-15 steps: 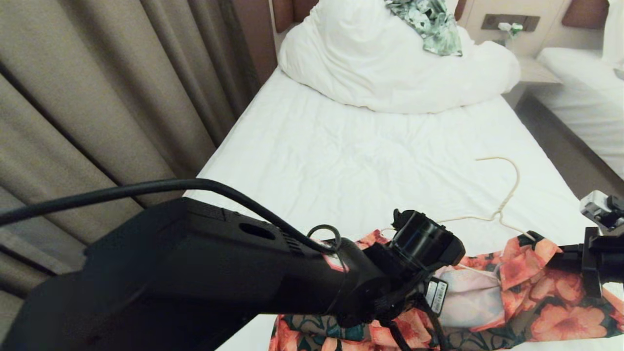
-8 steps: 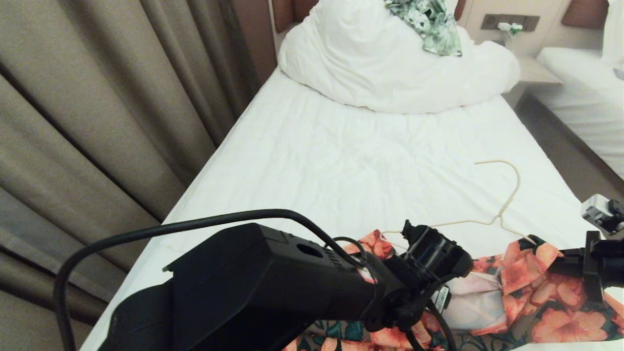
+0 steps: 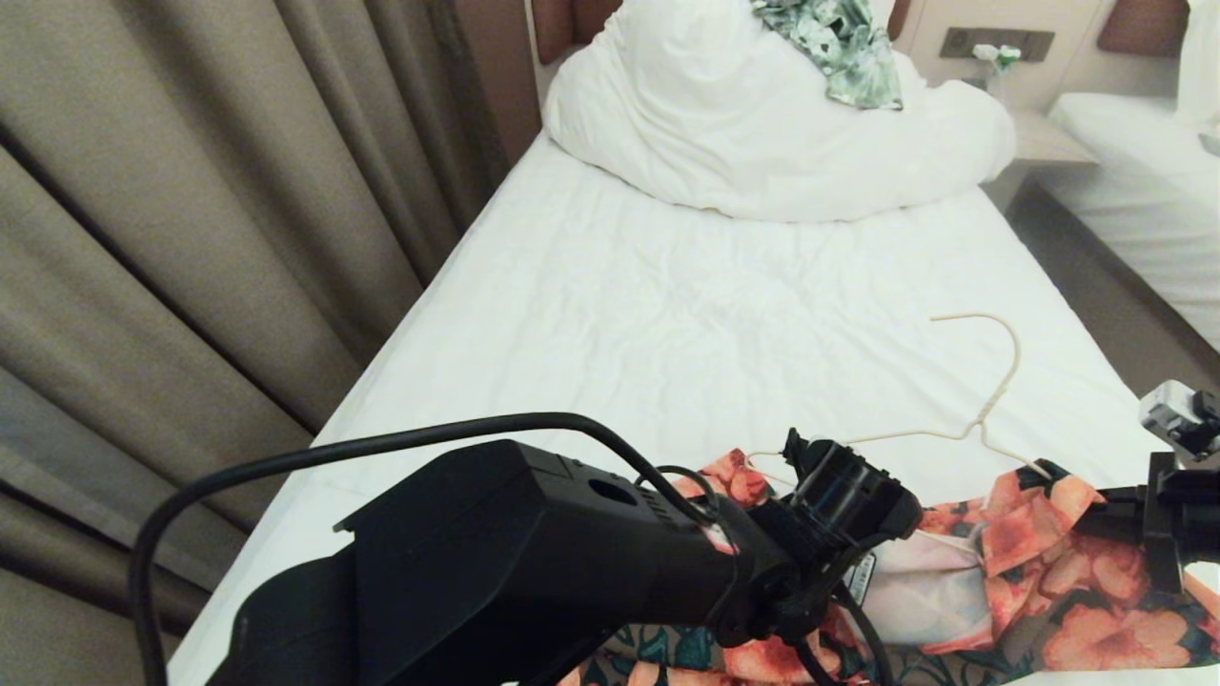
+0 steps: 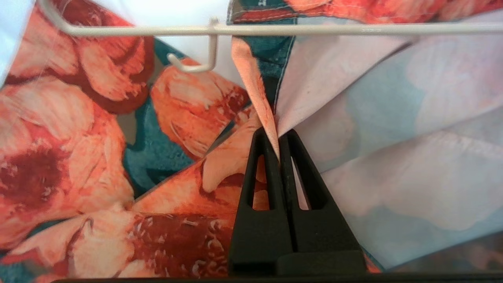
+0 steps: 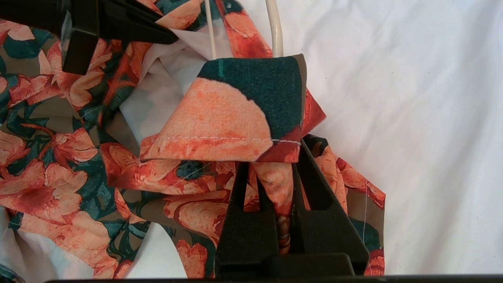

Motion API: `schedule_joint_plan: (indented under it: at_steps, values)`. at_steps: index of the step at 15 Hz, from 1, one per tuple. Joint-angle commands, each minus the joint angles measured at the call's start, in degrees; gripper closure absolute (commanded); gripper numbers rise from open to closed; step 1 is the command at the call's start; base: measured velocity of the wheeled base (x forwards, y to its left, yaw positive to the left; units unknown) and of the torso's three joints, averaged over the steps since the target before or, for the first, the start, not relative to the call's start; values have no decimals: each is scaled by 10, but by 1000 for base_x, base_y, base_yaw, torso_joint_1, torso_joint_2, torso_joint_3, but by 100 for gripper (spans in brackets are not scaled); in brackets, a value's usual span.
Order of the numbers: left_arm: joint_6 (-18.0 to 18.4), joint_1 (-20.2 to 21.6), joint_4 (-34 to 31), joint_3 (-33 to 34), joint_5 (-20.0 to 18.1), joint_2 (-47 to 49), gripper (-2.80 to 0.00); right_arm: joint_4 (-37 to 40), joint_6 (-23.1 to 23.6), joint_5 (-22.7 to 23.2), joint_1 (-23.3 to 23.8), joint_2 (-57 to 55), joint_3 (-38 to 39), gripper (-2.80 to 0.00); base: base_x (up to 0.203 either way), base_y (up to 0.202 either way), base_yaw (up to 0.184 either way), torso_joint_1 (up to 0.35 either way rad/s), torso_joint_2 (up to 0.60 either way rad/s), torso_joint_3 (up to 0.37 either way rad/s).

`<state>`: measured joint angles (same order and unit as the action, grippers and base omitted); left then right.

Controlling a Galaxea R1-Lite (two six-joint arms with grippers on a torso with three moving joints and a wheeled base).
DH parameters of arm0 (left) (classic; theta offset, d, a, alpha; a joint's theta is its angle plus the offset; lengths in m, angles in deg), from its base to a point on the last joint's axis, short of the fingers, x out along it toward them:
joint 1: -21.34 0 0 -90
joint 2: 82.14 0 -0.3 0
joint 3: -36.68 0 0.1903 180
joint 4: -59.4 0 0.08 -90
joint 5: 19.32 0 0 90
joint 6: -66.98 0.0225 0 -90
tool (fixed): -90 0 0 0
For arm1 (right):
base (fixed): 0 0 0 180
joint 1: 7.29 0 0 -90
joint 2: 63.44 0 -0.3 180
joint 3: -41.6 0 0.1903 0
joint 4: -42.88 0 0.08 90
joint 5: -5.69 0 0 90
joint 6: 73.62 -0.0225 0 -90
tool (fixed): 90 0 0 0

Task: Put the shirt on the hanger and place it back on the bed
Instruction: Hook the other side of the shirt onto the hanger

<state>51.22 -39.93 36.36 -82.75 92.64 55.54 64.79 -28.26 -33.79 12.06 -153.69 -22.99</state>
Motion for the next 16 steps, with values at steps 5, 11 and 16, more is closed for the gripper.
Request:
schedule_joint_plan:
  at_steps: [5, 11, 16]
  values:
    - [-9, -5, 37, 46, 1, -1, 0, -1, -4, 63, 24, 2, 0, 0, 0, 0, 0, 0, 0, 0]
    - [-3, 54, 49, 35, 9, -12, 0, 2, -2, 75, 27, 34, 19, 0, 0, 0, 0, 0, 0, 0]
    - [7, 108, 43, 61, 19, -71, 0, 4, -1, 77, 25, 55, 32, 0, 0, 0, 0, 0, 0, 0]
